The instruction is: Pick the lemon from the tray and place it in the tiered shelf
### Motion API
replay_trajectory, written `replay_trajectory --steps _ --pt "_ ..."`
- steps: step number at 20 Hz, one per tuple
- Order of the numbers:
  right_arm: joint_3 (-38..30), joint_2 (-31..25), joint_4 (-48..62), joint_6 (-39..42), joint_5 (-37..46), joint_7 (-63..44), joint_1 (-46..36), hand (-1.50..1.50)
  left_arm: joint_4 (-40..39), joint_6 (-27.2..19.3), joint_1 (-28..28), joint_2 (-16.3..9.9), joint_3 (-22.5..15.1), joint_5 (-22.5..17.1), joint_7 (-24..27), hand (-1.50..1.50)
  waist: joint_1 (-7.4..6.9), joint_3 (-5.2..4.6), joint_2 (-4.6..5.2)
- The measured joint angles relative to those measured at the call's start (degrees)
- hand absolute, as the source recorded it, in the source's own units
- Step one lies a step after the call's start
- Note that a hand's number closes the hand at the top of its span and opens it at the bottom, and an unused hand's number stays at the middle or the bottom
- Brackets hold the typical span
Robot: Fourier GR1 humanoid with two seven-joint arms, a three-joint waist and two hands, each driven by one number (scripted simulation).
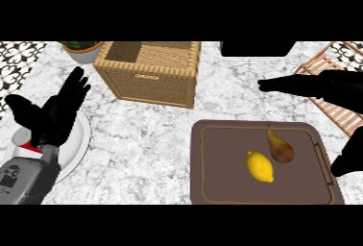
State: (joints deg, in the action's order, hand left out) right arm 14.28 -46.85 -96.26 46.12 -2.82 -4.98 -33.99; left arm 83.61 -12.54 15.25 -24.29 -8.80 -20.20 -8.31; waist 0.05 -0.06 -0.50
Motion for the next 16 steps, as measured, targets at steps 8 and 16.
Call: replay_trajectory --steps 8,16 --pt "9.9 4.9 -12.9 -6.4 17.4 -7.4 8.8 -1.50 1.0 1.9 -1.2 -0.4 2.1 -0.1 -0.4 0.00 0.09 0.04 0.29" --pt "15.8 6.6 -14.4 -6.4 31.7 -10.3 12.3 -1.50 0.6 2.3 -0.1 1.4 3.0 1.9 -0.8 0.00 -0.01 0.06 0.45"
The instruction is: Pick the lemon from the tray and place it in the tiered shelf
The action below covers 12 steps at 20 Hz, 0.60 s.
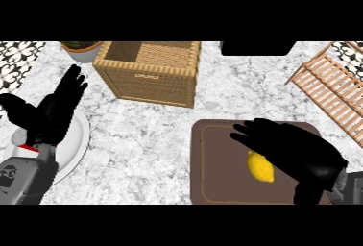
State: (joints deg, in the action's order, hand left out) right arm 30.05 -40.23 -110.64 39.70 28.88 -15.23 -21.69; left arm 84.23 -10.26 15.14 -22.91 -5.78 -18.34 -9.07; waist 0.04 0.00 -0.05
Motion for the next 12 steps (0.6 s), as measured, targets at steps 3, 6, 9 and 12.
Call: replay_trajectory --steps 3,6,9,12 --pt "1.9 1.0 -0.6 -0.1 5.1 -0.8 1.7 -1.50 -0.6 0.4 0.2 0.6 0.5 0.7 -0.2 0.00 0.01 0.00 0.00" --pt "2.7 1.2 -0.6 -0.4 9.5 0.0 3.4 -1.50 -1.2 1.6 0.3 0.7 1.7 1.1 -0.1 0.00 0.01 -0.01 0.02" --pt "2.7 1.8 -0.4 -0.3 13.0 1.4 5.3 -1.50 -0.6 2.7 -0.3 1.3 2.6 1.6 -0.3 0.00 -0.01 0.00 0.02" --pt "2.7 3.4 0.0 0.0 16.0 2.3 6.5 -1.50 -0.2 2.7 -0.3 2.7 2.5 3.1 -0.4 0.00 -0.01 0.00 0.02"
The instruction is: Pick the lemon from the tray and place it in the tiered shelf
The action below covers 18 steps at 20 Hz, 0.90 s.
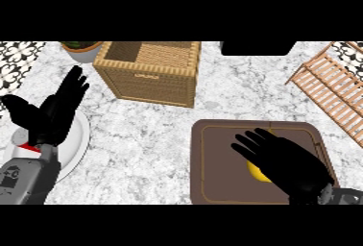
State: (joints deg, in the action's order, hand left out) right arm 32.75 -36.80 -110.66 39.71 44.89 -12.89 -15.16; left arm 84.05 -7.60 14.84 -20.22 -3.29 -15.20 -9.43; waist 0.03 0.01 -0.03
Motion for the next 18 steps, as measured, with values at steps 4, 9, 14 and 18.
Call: replay_trajectory --steps 4,9,14,18 --pt "-0.7 -0.1 1.4 -1.2 3.5 3.0 2.4 -1.50 1.8 0.7 -1.3 0.2 1.1 0.6 -1.1 0.00 -0.06 0.00 -0.01" --pt "-1.8 2.2 4.9 -3.8 7.8 6.9 4.1 -1.50 0.3 1.9 0.3 1.4 2.5 1.7 -1.6 0.00 -0.01 0.00 0.03" --pt "-2.5 5.5 10.8 -6.3 11.8 10.4 3.8 -1.50 -0.2 2.1 0.4 3.1 2.8 3.7 -1.3 0.00 -0.09 0.00 0.04" --pt "-2.8 7.9 12.6 -6.2 14.8 11.8 4.3 -1.50 -0.2 3.2 0.2 3.7 3.9 4.5 -1.3 0.00 -0.06 0.00 0.03"
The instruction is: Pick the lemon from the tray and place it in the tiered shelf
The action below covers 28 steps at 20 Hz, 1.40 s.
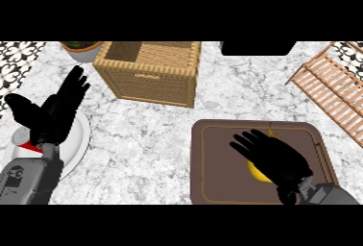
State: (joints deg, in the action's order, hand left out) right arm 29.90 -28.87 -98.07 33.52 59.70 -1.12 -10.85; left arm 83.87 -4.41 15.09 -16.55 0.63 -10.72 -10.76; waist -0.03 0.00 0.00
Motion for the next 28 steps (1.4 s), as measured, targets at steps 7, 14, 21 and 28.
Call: replay_trajectory --steps 7,14,21,28 --pt "-1.1 3.1 4.8 -2.1 4.2 2.5 1.3 -1.50 2.0 0.8 -0.4 0.8 1.6 0.8 -1.8 0.00 0.00 0.00 -0.01" --pt "-1.9 5.8 10.7 -2.7 7.8 6.2 -0.3 1.50 2.8 1.7 -1.5 2.0 2.2 2.1 -1.8 0.00 -0.10 -0.04 -0.11" --pt "-1.3 5.9 12.5 -13.0 12.2 12.0 1.1 1.50 2.4 2.6 -0.8 2.4 3.2 2.4 -2.1 0.00 -0.03 -0.43 -0.49" --pt "-2.4 10.6 6.3 -16.9 11.7 7.4 10.2 1.50 1.7 3.0 -1.0 2.3 4.3 2.3 -2.0 0.00 1.04 -0.49 -0.64"
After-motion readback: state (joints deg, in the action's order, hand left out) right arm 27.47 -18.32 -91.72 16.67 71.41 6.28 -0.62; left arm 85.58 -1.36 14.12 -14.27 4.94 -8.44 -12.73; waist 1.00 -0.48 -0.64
